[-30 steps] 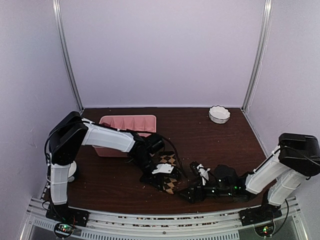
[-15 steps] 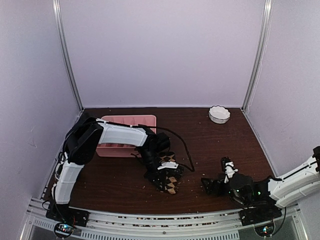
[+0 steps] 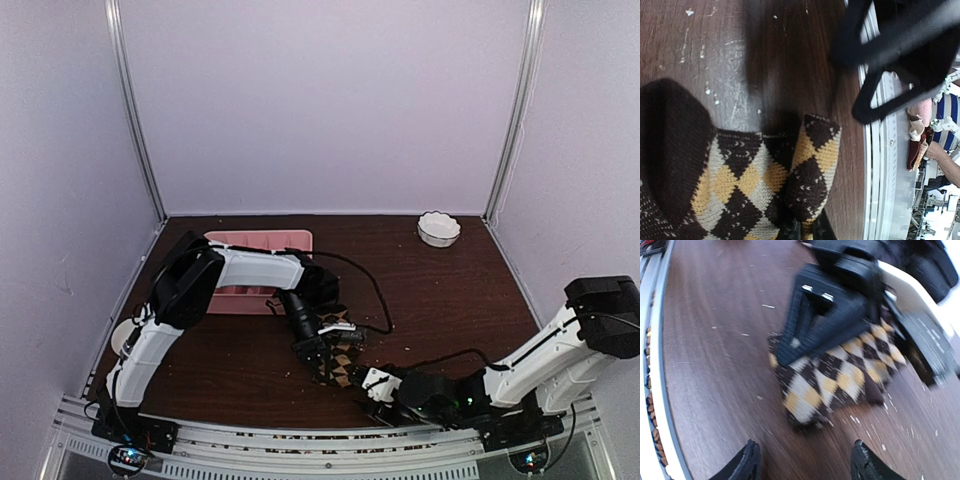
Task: Roll the socks
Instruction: Roll the sock at the center of the board.
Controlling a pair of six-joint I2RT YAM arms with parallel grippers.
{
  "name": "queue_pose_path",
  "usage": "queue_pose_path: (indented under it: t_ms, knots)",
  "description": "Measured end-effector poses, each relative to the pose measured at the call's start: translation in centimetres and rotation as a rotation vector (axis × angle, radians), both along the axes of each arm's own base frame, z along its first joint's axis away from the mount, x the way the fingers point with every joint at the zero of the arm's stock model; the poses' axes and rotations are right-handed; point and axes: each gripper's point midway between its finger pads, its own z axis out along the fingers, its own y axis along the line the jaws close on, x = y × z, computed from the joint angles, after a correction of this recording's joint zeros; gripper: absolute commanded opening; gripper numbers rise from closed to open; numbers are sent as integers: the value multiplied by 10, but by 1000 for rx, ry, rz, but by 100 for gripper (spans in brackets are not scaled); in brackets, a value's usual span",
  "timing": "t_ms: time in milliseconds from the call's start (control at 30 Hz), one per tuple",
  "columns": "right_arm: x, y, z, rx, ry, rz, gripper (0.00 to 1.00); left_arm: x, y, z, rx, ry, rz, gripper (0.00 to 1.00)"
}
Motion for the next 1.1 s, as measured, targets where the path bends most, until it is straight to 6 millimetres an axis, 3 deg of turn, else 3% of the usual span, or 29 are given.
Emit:
queue_pose_path:
  t_ms: [233,467,633,733,767,800,833,933,1100]
  knots:
    - [1,40,-10,-85,-43,160,42,1,1,0,18,-32,-9,2]
    - [18,54,-17,-123,-61,204,29,-1,3,-1,26,-48,-21,4]
    - [23,57,-20,-134,-49,221,11,-2,4,0,20,-53,-28,12]
    - [24,58,-21,-117,-18,225,4,-3,7,1,7,-68,-42,25]
    - [24,58,-21,-105,0,225,2,-3,8,3,-1,-77,-46,55]
    - [25,58,-21,-95,14,225,1,-3,10,4,-9,-94,-51,92]
    - [26,59,-21,-81,34,222,0,-4,12,7,-25,-120,-59,97]
    - [28,59,-21,-40,98,219,0,0,20,18,-62,-247,-79,98]
    - [24,61,-21,17,197,213,0,38,28,33,-78,-549,-58,98]
